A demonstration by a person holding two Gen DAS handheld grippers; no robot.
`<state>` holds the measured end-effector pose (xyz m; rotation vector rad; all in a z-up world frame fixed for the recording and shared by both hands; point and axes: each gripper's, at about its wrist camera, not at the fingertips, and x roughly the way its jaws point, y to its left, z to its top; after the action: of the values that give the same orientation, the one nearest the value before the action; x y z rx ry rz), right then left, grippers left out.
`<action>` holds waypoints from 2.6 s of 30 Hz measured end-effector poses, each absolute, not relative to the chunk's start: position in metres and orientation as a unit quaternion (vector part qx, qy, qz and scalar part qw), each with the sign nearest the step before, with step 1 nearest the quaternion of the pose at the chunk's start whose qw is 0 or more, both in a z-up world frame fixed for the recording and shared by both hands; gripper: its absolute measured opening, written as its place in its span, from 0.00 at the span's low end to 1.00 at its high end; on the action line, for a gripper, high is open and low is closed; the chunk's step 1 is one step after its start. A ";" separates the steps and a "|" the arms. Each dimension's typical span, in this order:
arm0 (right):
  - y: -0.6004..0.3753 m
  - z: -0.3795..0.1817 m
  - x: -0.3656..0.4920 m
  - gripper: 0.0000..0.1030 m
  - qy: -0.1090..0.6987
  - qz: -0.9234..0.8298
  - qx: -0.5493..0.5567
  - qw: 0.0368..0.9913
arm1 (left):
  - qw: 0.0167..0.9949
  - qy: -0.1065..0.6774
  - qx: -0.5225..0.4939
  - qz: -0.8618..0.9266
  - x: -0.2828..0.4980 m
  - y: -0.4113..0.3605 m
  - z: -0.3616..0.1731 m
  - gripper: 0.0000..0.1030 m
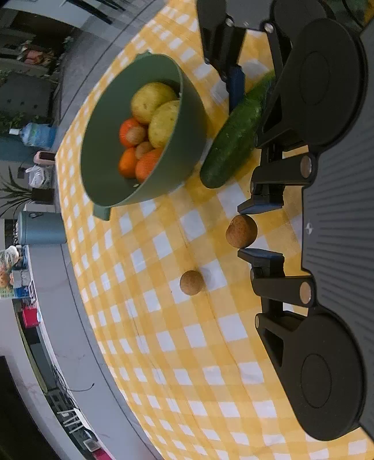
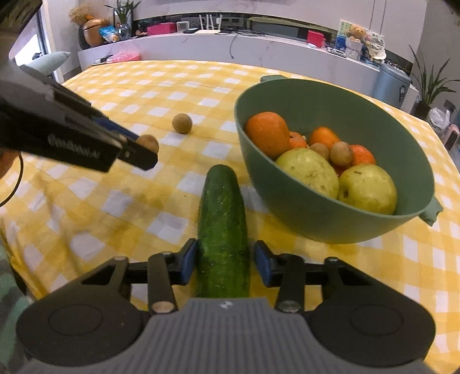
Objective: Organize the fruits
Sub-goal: 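Grasp a brown kiwi with the left tool while the right tool holds the cucumber, then carry the cucumber and kiwi over the green colander with both tools, then open both tools to drop the cucumber and kiwi into the colander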
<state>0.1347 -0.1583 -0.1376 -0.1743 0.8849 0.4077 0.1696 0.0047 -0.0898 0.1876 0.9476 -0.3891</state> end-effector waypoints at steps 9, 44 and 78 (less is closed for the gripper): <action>-0.184 -0.107 0.127 0.34 0.414 0.218 -0.012 0.884 | 0.877 0.447 0.061 -0.168 0.161 0.033 -0.046 0.28; -0.318 -0.026 0.209 0.34 0.388 0.154 0.123 0.900 | 0.865 0.407 0.155 -0.248 0.198 -0.080 -0.018 0.28; -0.289 -0.082 0.284 0.38 0.481 0.176 0.023 0.859 | 0.827 0.465 0.108 -0.297 0.265 -0.113 -0.090 0.30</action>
<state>0.2841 -0.2890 -0.0823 0.0479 1.0099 0.3696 0.2645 -0.1128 -0.0904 0.2290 0.9873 -0.6310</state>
